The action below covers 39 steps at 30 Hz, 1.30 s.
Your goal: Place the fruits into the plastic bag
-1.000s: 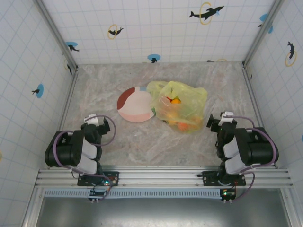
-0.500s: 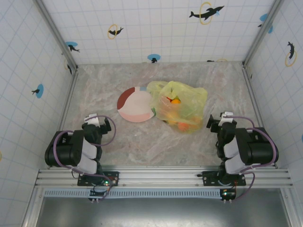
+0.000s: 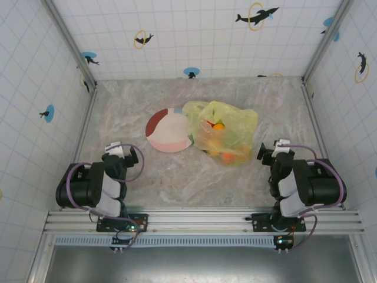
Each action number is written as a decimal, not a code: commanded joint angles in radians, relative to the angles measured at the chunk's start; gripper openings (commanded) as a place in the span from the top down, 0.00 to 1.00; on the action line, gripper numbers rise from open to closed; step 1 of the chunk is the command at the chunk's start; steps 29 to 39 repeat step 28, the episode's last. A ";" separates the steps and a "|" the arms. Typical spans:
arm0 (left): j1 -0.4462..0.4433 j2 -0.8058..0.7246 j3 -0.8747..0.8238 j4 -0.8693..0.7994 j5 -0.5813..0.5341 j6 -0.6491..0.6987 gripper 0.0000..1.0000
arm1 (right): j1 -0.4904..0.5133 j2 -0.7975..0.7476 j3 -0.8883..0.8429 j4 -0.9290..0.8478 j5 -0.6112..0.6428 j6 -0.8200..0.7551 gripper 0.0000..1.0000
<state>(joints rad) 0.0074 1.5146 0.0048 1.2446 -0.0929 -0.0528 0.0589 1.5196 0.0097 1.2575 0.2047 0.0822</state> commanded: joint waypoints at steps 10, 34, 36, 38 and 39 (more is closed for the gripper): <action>0.005 -0.001 -0.005 0.040 0.014 -0.006 0.02 | 0.004 -0.004 -0.018 0.013 0.014 -0.004 0.00; 0.005 -0.002 -0.005 0.039 0.013 -0.007 0.02 | -0.001 -0.004 -0.016 0.009 0.001 -0.002 0.01; 0.005 -0.002 -0.005 0.039 0.013 -0.007 0.02 | -0.001 -0.004 -0.016 0.009 0.001 -0.002 0.01; 0.005 -0.002 -0.005 0.039 0.013 -0.007 0.02 | -0.001 -0.004 -0.016 0.009 0.001 -0.002 0.01; 0.005 -0.002 -0.005 0.039 0.013 -0.007 0.02 | -0.001 -0.004 -0.016 0.009 0.001 -0.002 0.01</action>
